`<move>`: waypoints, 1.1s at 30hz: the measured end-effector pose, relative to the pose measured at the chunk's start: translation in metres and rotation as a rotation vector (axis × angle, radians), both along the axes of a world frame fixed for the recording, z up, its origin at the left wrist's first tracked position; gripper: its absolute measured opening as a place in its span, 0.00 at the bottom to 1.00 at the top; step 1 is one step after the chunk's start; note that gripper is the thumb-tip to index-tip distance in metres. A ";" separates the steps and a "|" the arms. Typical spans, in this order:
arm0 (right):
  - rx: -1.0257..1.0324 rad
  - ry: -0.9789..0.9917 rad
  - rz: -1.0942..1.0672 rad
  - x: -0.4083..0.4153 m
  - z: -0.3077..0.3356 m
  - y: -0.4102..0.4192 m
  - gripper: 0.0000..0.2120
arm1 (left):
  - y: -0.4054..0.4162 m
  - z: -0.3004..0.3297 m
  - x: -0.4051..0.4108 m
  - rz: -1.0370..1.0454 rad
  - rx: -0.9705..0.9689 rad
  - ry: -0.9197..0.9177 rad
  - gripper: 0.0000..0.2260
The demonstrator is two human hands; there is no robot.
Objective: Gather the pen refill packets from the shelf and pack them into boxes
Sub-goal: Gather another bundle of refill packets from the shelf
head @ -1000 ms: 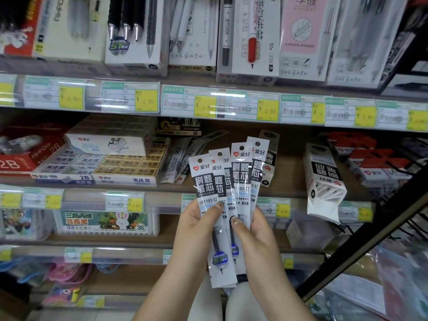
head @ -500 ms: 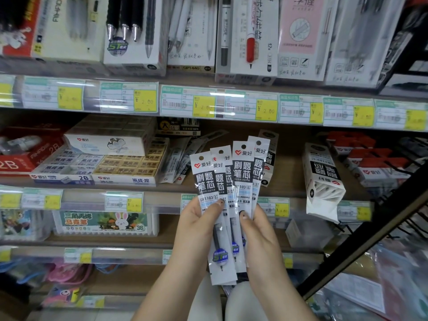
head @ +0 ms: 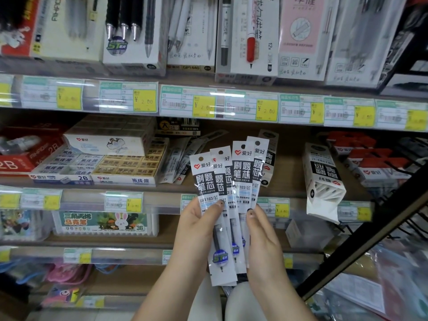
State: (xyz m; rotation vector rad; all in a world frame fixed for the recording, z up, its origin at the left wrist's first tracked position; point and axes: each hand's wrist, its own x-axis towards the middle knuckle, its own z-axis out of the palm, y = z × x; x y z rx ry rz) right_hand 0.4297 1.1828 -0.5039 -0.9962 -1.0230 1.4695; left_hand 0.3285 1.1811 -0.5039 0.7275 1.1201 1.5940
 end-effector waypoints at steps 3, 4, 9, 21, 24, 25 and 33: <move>-0.018 0.004 0.005 0.000 -0.003 0.001 0.17 | 0.001 -0.003 0.002 0.004 0.011 0.003 0.08; -0.027 0.001 0.007 -0.001 -0.003 0.002 0.17 | 0.001 -0.004 0.002 0.007 0.016 0.016 0.08; -0.056 0.028 0.096 -0.002 -0.009 0.002 0.15 | 0.005 -0.010 0.010 0.043 0.072 0.235 0.06; -0.033 -0.096 0.209 0.000 -0.004 0.011 0.19 | 0.017 0.002 0.001 -0.153 0.112 0.622 0.07; -0.034 -0.151 0.227 0.001 -0.004 0.011 0.21 | 0.018 0.002 0.004 -0.164 0.081 0.596 0.07; -0.028 -0.166 0.223 0.002 -0.004 0.011 0.21 | 0.019 0.002 0.006 -0.156 0.068 0.584 0.07; -0.061 -0.185 0.122 0.006 -0.007 0.016 0.18 | 0.016 0.004 0.019 -0.277 -0.058 0.497 0.12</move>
